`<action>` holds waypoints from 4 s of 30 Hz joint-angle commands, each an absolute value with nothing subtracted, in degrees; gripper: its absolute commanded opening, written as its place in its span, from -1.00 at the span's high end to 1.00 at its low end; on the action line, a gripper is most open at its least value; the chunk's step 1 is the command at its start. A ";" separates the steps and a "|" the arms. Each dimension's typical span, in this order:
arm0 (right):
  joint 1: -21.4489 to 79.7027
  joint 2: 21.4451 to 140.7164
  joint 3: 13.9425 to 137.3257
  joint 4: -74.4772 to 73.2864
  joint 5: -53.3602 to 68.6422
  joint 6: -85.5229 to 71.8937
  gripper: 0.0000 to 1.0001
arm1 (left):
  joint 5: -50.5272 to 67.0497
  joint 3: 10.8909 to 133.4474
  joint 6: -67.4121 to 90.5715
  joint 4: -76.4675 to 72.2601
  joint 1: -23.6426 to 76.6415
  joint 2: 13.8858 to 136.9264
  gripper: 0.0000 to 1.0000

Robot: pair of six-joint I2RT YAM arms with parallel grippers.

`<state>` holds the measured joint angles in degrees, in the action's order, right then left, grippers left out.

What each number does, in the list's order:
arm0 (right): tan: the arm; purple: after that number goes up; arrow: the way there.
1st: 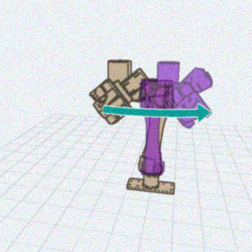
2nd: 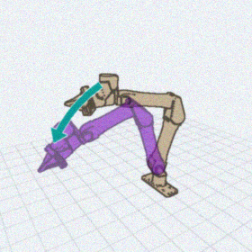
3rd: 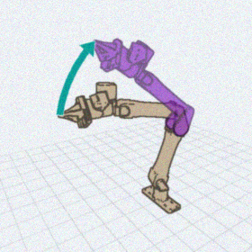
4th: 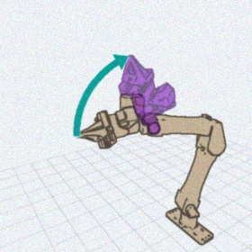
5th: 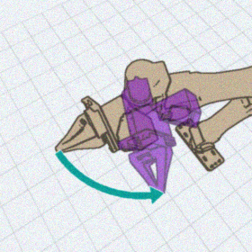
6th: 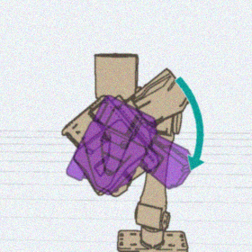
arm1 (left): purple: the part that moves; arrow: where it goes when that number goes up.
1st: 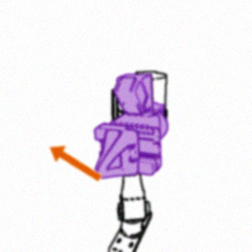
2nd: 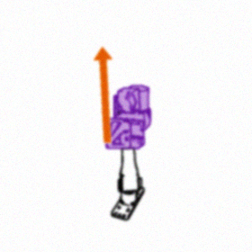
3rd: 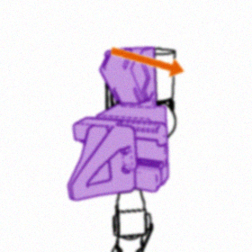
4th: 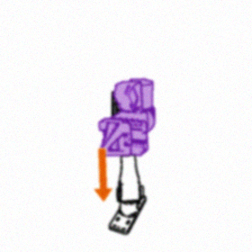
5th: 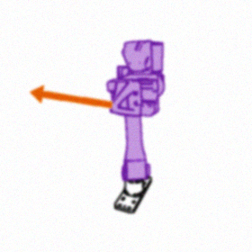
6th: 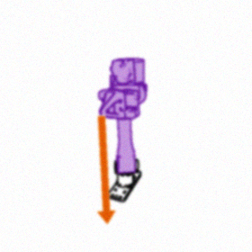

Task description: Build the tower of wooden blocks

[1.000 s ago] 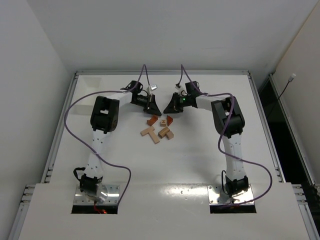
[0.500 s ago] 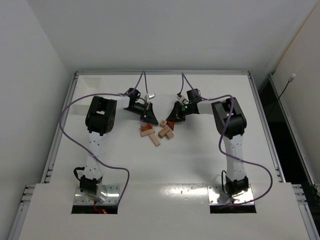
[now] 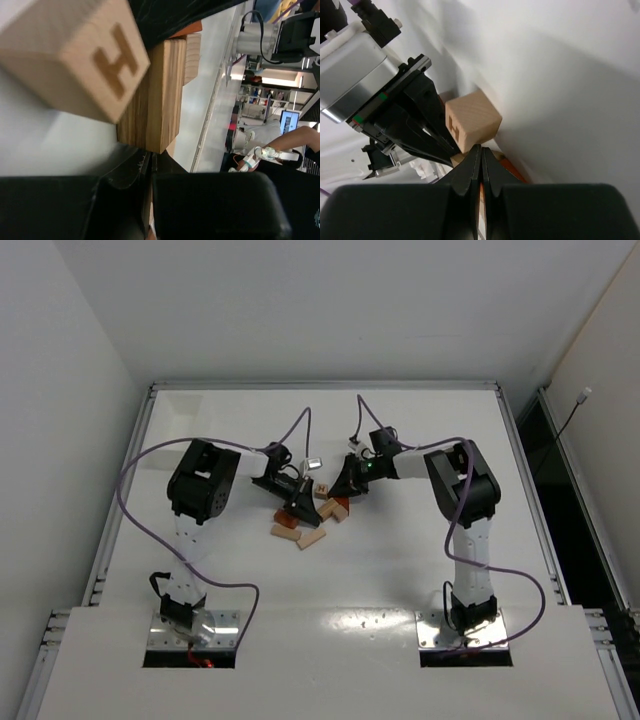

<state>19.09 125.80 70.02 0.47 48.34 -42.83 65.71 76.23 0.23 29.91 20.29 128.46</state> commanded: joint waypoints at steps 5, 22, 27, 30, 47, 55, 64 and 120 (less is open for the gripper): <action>20.21 118.22 63.20 2.37 50.01 -43.07 1.00 | 67.24 74.62 -1.41 26.37 21.97 123.32 1.00; 20.21 110.57 55.63 -2.36 48.43 -41.57 1.00 | 66.01 66.01 -2.46 25.31 22.50 117.17 1.00; 20.21 108.37 53.79 -4.91 47.29 -40.43 1.00 | 65.48 63.28 -1.85 24.17 22.50 114.00 1.00; 20.21 106.61 52.48 -5.71 46.67 -39.29 1.00 | 65.48 62.06 -1.85 23.64 22.50 113.20 1.00; 19.69 89.22 72.16 -23.99 25.34 -5.91 -0.39 | 25.42 71.89 -1.57 34.89 30.48 92.21 0.14; 16.01 78.50 62.67 -23.20 9.85 -0.53 -0.54 | 10.40 64.36 -7.46 35.51 36.82 85.35 0.01; 8.27 72.60 56.87 -23.91 12.21 0.18 -0.54 | 5.36 55.55 -13.70 31.39 43.24 83.85 0.01; 41.10 98.14 77.86 -39.55 45.00 23.98 -0.13 | 1.85 66.61 2.46 36.12 14.16 76.99 1.00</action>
<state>35.29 93.97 73.87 -36.73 39.11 17.63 3.16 63.37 -0.78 35.18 17.91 77.78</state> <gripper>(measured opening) 0.567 0.249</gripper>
